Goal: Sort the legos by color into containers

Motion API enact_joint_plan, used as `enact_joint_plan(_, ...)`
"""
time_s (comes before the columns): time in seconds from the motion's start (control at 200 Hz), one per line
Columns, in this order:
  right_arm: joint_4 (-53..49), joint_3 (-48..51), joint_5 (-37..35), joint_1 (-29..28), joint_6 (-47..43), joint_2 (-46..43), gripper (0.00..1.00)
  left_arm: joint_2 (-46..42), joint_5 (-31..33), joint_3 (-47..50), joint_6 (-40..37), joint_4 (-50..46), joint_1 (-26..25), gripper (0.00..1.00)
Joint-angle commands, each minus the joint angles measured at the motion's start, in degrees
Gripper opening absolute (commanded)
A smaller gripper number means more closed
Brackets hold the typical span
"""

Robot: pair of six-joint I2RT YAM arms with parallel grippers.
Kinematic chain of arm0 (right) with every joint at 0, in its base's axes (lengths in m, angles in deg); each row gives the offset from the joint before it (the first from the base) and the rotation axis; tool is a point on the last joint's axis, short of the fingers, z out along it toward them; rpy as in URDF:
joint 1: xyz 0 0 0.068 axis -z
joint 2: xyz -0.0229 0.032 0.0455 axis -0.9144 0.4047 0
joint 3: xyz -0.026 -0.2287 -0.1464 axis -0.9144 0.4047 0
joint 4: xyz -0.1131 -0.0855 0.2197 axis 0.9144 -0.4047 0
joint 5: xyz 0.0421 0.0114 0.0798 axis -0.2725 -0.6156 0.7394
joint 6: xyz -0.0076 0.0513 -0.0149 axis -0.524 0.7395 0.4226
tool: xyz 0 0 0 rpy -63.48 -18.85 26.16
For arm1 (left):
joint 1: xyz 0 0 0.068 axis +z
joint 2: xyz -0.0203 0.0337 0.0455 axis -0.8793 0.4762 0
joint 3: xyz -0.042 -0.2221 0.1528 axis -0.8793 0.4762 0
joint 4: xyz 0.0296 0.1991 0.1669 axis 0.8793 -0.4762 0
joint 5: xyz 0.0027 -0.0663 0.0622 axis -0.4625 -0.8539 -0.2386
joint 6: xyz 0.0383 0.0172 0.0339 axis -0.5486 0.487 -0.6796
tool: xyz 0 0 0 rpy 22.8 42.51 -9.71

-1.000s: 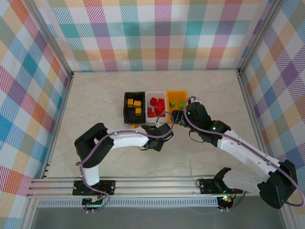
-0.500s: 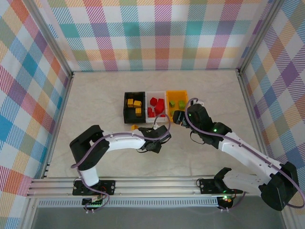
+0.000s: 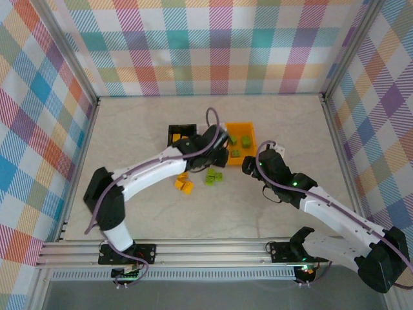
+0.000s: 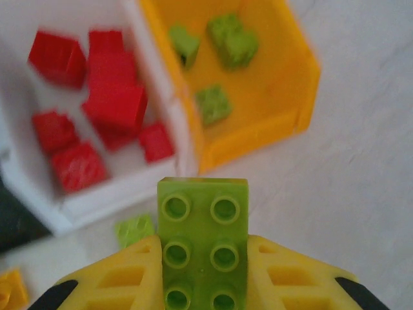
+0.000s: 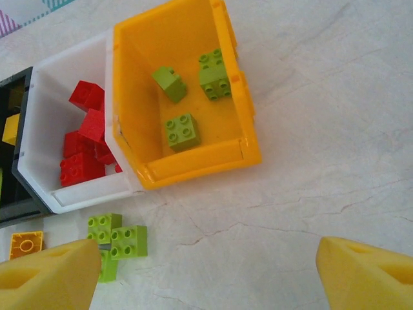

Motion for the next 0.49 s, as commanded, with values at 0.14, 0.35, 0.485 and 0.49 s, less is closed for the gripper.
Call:
enact_joint_plan(0.14, -0.65, 1.25, 0.97, 0.12, 1.60, 0.84, 0.87, 18.44, -3.76, -23.28, -3.61, -4.80, 3.91, 0.28)
enact_joint_plan(0.35, -0.74, 1.15, 2.42, 0.11, 1.22, 1.96, 0.87, 30.49, -5.73, -39.35, -2.02, -9.14, 5.08, 0.32)
enact_joint_plan(0.485, -0.02, 0.66, 4.64, 0.11, -0.23, 3.16, 0.87, 32.50, -7.40, -42.65, -0.17, -10.05, 6.06, 0.57)
enact_joint_plan(0.49, 0.02, 0.63, 4.71, 0.11, -0.24, 3.20, 0.87, 32.43, -7.58, -42.61, -0.09, -10.08, 6.09, 0.58)
